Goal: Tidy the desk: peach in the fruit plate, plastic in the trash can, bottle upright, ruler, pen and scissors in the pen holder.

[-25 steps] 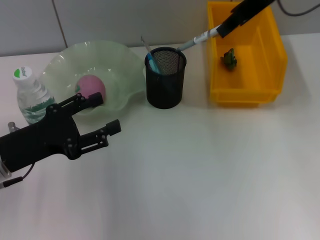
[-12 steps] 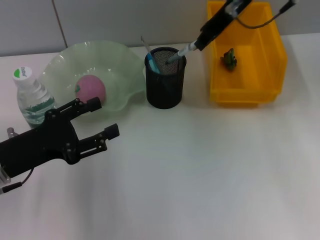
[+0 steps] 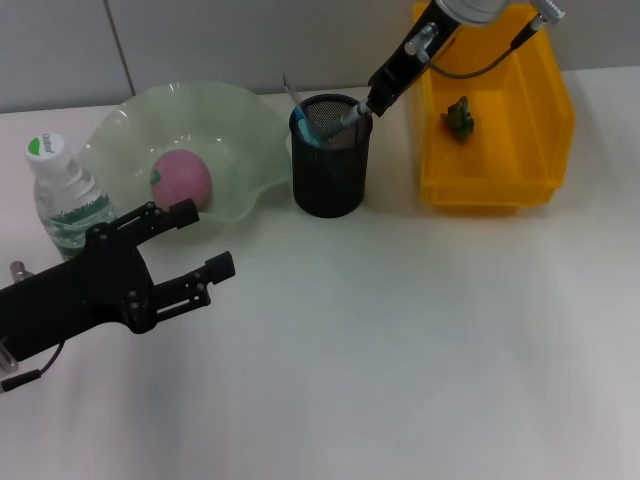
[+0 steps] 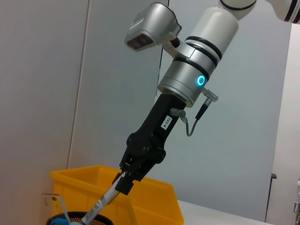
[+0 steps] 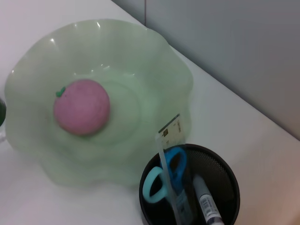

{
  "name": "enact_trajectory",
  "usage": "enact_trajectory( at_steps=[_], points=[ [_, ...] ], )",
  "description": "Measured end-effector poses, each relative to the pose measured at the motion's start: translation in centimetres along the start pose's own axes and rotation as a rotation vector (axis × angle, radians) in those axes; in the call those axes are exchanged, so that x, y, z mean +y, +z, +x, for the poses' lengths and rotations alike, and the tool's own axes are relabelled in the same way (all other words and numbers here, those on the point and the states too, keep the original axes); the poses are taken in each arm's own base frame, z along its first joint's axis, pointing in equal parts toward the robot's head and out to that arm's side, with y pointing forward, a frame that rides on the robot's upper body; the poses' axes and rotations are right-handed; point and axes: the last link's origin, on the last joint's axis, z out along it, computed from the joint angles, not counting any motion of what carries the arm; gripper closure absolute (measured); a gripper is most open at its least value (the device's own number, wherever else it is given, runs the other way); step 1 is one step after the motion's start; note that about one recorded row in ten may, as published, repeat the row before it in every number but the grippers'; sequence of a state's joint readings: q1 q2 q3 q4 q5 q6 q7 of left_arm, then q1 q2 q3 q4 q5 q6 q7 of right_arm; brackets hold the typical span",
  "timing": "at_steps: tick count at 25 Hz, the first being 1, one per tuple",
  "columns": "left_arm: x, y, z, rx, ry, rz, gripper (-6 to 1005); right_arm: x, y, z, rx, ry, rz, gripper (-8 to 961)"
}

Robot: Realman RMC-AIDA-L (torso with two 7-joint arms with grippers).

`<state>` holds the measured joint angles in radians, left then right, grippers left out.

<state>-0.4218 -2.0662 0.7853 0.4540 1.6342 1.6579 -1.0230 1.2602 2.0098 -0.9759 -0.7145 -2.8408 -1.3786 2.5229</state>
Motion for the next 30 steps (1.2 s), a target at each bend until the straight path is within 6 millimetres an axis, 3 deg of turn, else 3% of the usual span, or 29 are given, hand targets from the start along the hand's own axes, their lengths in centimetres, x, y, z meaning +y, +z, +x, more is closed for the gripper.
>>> enact_trajectory(
  at_steps=[17,22,25,30],
  points=[
    [0.0,-0.3,0.0,0.0,-0.001,0.001,197,0.2,0.6,-0.3,-0.028,0.009,0.029,758],
    [0.0,-0.3,0.0,0.0,-0.001,0.001,197,0.4,0.6,-0.4,-0.039,-0.002,0.042,530],
    [0.1,-0.2,-0.1,-0.003,-0.001,0.0,197,0.5,0.1,-0.3,-0.09,-0.012,0.064,301],
    [0.1,-0.2,-0.1,-0.007,-0.002,-0.005,197,0.9,-1.2,0.1,-0.23,-0.031,0.05,230]
  ],
)
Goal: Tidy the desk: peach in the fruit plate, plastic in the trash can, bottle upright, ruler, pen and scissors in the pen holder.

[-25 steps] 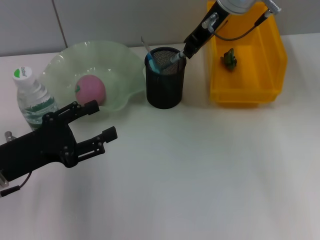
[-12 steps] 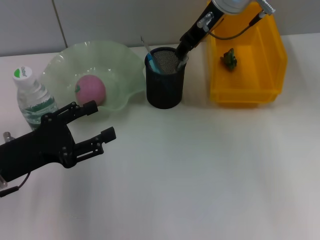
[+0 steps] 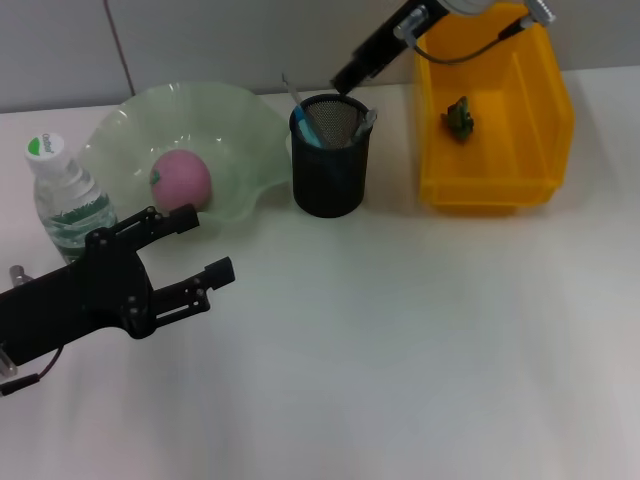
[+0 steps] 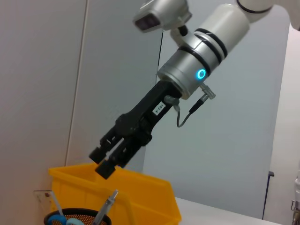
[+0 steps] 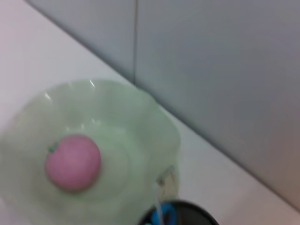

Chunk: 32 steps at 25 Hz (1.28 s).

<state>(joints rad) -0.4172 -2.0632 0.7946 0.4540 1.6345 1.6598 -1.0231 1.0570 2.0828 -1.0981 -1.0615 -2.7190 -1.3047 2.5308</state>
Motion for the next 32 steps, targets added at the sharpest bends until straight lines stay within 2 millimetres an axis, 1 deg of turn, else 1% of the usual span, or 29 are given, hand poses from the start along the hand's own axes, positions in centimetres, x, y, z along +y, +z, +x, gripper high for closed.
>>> enact_trajectory(
  at_steps=[1,3,5,7,8,9,10,13,14,15,16,19,20,21,24,25,26,28,32],
  points=[
    [0.0,0.0,0.0,0.0,0.0,0.0,197,0.0,0.0,0.0,0.0,0.0,0.0,230],
    [0.0,-0.1,0.0,0.0,0.0,0.0,197,0.2,-0.6,0.4,-0.064,-0.006,-0.014,230],
    [0.0,-0.1,-0.1,-0.001,-0.002,0.001,197,0.7,-1.9,1.2,-0.174,-0.018,-0.059,230],
    [0.1,-0.2,-0.1,-0.002,-0.002,0.001,197,1.1,-2.7,2.1,-0.248,-0.015,-0.117,230],
    [0.1,-0.2,-0.1,-0.002,-0.003,0.002,197,1.3,-3.0,2.6,-0.287,-0.012,-0.15,230],
    [0.1,-0.2,-0.1,-0.002,-0.003,0.002,197,1.5,-3.4,3.9,-0.351,-0.001,-0.203,230],
    [0.1,-0.2,-0.1,-0.002,-0.003,0.002,197,1.5,-3.4,3.9,-0.351,-0.001,-0.203,230],
    [0.2,-0.4,-0.3,-0.014,-0.006,-0.003,197,1.5,-3.8,6.2,-0.441,0.015,-0.27,230],
    [0.2,-0.4,-0.3,-0.014,-0.006,-0.003,197,1.5,-3.8,6.2,-0.441,0.015,-0.27,230],
    [0.2,-0.4,-0.4,-0.021,-0.006,-0.006,197,1.6,-3.5,8.2,-0.481,0.027,-0.309,230],
    [0.2,-0.4,-0.4,-0.021,-0.006,-0.006,197,1.6,-3.5,8.2,-0.481,0.027,-0.309,230],
    [0.3,-0.4,-0.4,-0.024,-0.007,-0.007,197,1.8,-2.8,11.1,-0.517,0.045,-0.361,229],
    [0.2,-0.4,-0.4,-0.025,-0.011,-0.006,197,2.0,-2.4,12.8,-0.539,0.047,-0.406,229],
    [0.2,-0.4,-0.4,-0.025,-0.011,-0.006,197,2.0,-2.4,12.8,-0.539,0.047,-0.406,229],
    [0.2,-0.4,-0.5,-0.033,-0.03,-0.009,197,2.4,-2.0,15.4,-0.581,0.057,-0.486,229],
    [0.2,-0.4,-0.5,-0.033,-0.03,-0.009,197,2.6,-1.8,17.0,-0.608,0.066,-0.527,229],
    [0.3,-0.4,-0.6,-0.038,-0.032,-0.012,197,2.6,-1.8,17.0,-0.608,0.066,-0.527,229],
    [0.5,-0.2,-0.9,-0.065,-0.049,-0.029,197,2.7,-1.4,18.5,-0.627,0.082,-0.55,229],
    [0.6,0.0,-1.3,-0.102,-0.067,-0.049,197,3.4,-0.5,20.9,-0.625,0.089,-0.565,229]
  ],
)
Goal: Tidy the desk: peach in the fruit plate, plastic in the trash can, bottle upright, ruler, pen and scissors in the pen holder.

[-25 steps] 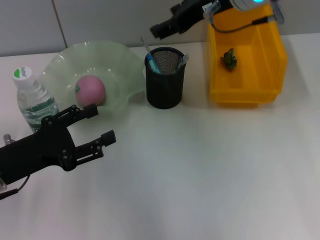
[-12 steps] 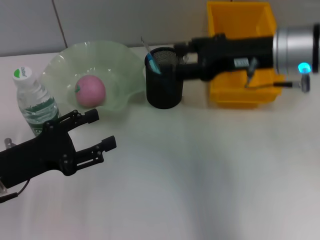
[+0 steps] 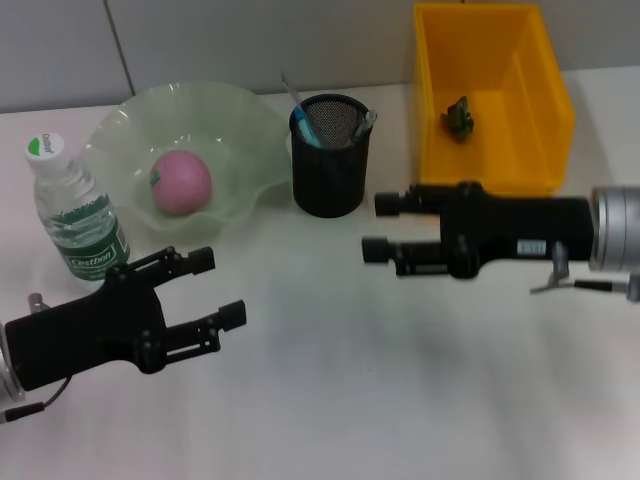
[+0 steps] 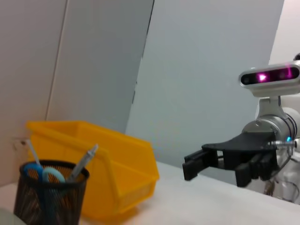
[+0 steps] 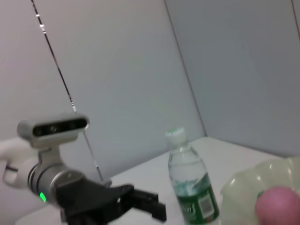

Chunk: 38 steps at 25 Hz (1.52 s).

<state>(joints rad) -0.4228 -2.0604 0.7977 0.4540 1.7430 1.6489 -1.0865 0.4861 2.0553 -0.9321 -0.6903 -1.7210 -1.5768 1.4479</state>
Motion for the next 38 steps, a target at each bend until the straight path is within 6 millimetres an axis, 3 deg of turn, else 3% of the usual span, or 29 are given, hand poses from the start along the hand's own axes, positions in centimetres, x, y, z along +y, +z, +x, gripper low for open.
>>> enact_trajectory(
  at_steps=[3,13,38],
  points=[
    [0.0,0.1,-0.1,-0.01,-0.004,-0.007,197,0.5,-0.1,2.0,-0.001,0.009,-0.008,229],
    [0.0,0.6,-0.6,-0.077,-0.051,-0.03,197,1.4,-0.7,4.3,-0.002,0.013,0.003,233],
    [0.0,0.6,-0.5,-0.081,-0.068,-0.04,197,1.7,-0.5,4.7,-0.006,0.019,-0.001,240]
  ],
)
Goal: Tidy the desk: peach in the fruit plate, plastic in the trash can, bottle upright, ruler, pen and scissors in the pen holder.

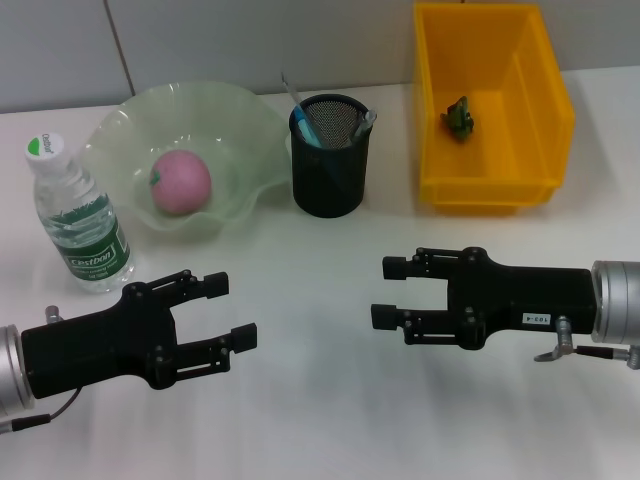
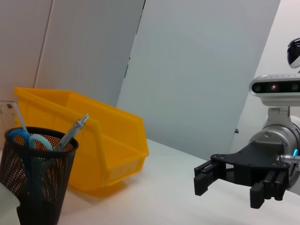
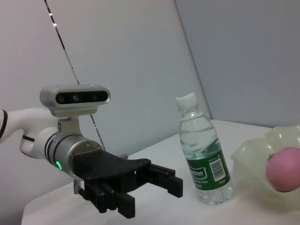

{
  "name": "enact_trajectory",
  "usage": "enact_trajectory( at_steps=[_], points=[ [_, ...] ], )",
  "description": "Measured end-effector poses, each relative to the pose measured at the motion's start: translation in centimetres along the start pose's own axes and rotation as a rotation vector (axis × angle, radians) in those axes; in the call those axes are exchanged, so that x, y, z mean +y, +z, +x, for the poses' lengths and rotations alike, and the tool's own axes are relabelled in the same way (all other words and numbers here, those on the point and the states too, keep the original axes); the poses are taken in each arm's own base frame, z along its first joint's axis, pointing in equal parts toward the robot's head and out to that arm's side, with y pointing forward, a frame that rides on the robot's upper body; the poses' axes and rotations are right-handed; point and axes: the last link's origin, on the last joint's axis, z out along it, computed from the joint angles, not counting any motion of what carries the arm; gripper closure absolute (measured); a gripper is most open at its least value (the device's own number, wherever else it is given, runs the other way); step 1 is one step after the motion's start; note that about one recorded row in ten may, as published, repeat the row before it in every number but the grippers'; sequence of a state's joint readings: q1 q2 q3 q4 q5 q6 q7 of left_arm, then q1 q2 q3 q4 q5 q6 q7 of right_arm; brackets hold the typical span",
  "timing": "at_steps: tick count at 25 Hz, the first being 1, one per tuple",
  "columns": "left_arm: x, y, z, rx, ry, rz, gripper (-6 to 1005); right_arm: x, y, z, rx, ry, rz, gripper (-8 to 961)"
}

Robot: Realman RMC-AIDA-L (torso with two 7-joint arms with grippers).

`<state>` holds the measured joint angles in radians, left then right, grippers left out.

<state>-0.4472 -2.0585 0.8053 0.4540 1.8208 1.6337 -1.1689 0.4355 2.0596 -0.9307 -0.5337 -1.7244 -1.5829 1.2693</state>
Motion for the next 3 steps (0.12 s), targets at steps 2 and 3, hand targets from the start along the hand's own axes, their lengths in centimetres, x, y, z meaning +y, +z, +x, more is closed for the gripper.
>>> enact_trajectory(
  at_steps=[2,3],
  points=[
    [0.0,0.0,0.0,0.0,0.0,0.0,197,0.0,0.01,0.0,0.0,0.0,0.0,240],
    [0.0,0.0,0.01,0.0,0.0,0.0,197,0.0,0.02,0.01,-0.001,0.0,0.001,240]
  ],
)
